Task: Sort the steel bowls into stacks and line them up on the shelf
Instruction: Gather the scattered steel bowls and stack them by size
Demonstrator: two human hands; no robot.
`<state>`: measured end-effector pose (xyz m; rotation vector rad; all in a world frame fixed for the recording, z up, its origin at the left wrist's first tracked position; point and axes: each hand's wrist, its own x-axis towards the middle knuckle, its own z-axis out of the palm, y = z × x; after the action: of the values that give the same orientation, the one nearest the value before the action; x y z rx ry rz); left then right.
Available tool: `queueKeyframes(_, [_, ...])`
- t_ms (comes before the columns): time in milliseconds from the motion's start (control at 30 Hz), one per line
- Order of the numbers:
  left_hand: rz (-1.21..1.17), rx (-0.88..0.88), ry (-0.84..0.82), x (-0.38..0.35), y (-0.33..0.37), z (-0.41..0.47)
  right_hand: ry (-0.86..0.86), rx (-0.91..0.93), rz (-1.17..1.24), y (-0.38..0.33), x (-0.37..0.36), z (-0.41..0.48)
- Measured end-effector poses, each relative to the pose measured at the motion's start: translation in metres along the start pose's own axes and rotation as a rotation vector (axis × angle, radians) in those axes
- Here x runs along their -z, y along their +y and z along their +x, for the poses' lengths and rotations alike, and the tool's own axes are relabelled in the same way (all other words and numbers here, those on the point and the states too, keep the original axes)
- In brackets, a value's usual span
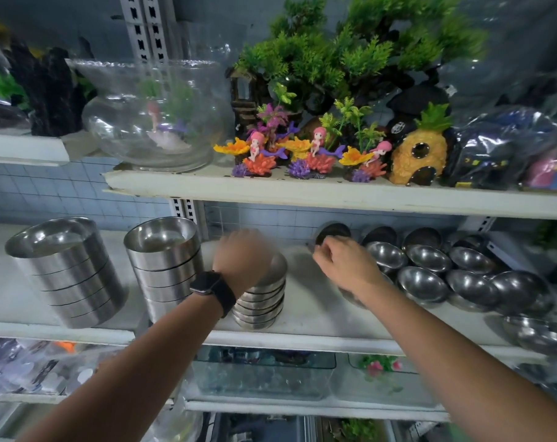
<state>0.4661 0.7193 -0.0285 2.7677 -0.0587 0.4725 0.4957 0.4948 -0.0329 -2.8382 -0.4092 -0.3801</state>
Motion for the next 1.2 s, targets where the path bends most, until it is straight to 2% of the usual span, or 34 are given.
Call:
queueKeyframes(400, [-0.040, -0.254, -0.086, -0.036, 0.081, 0.017, 0.033, -0.211, -0.151, 0.070, 0.041, -0.052])
queueKeyframes(633, [-0.054, -0.307, -0.175, -0.059, 0.128, 0.011, 0.022, -0.283, -0.145, 0.119, 0.061, -0.087])
queueKeyframes(1000, [0.064, -0.185, -0.269, -0.109, 0.190, -0.012, 0.003, -0.231, -0.123, 0.221, 0.059, -0.125])
queueKeyframes(1200, [0.076, -0.063, -0.260, -0.122, 0.210, -0.021, -0.037, -0.209, -0.134, 0.249, 0.053, -0.124])
